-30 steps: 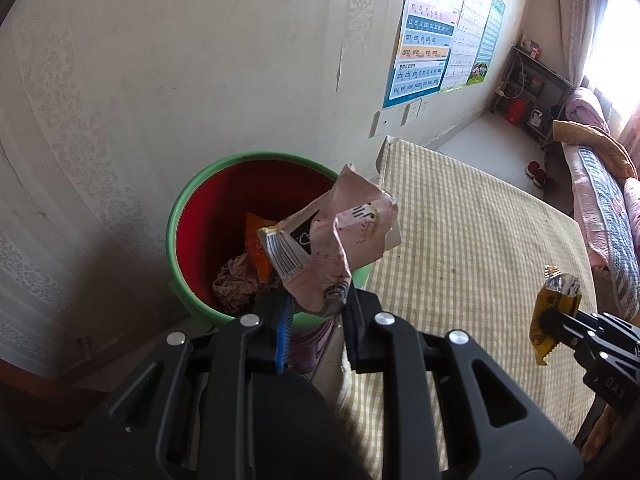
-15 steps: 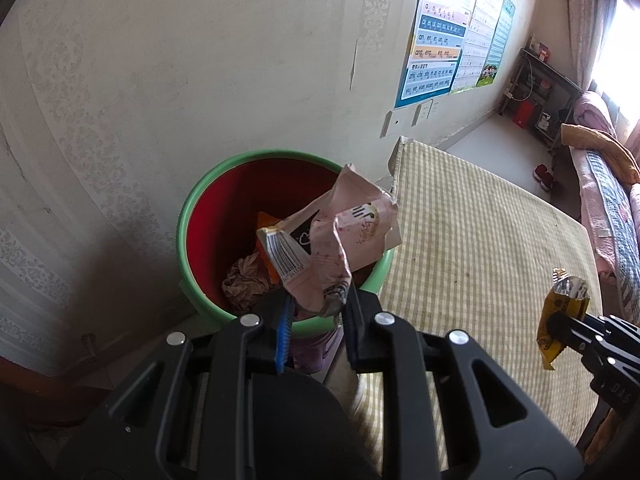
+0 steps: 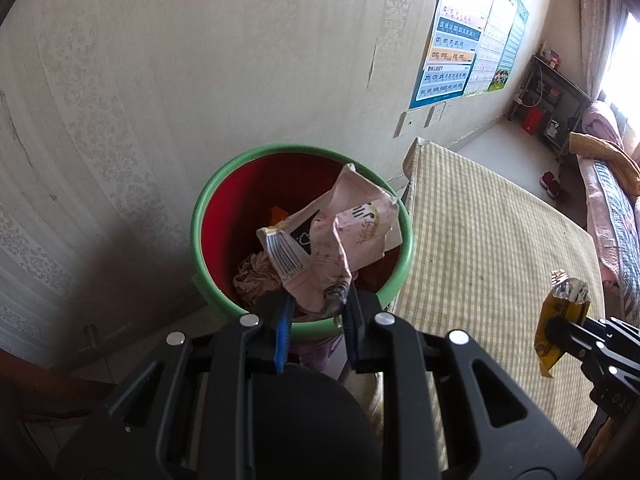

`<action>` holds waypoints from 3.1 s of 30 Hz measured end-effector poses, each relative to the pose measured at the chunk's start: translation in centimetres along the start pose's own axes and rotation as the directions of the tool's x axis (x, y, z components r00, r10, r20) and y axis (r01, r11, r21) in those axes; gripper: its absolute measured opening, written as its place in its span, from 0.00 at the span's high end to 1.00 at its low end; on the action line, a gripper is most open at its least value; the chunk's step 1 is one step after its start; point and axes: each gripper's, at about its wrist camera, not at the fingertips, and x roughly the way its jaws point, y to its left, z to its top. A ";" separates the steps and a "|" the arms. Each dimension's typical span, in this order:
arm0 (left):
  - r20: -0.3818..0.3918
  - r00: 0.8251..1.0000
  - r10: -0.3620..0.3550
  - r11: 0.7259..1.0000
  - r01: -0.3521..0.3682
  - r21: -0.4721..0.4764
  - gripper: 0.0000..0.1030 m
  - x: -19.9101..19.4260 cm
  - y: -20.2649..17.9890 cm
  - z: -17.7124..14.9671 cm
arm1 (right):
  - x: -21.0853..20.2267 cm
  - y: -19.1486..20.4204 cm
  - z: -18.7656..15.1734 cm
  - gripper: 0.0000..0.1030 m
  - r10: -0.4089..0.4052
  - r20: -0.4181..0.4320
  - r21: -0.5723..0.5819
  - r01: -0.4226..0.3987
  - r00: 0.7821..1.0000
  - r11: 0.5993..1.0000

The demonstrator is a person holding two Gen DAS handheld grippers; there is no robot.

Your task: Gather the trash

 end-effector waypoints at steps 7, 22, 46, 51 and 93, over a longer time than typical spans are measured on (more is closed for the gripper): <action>-0.006 1.000 0.003 1.000 -0.003 0.001 0.80 0.7 0.7 0.4 | 0.9 0.9 0.9 0.75 0.018 -0.009 -0.011 -0.018 1.000 1.000; -0.014 0.999 0.029 0.999 -0.029 -0.012 0.80 2.9 3.4 2.1 | 4.1 3.7 5.0 0.75 0.066 -0.029 -0.045 -0.068 0.997 0.997; -0.095 0.995 0.038 0.994 -0.047 -0.094 0.63 8.2 5.9 4.1 | 10.7 6.6 10.0 0.43 0.089 -0.059 -0.135 -0.096 0.994 0.986; -0.065 0.996 0.067 0.993 -0.073 -0.095 0.40 7.0 5.5 3.6 | 8.7 5.2 9.5 0.40 0.099 -0.004 -0.104 -0.098 0.995 0.990; 0.453 0.889 -0.073 0.988 0.004 0.152 0.05 -13.4 -16.6 2.5 | -18.7 -8.6 -2.0 0.07 -0.417 0.546 0.256 0.329 0.726 0.909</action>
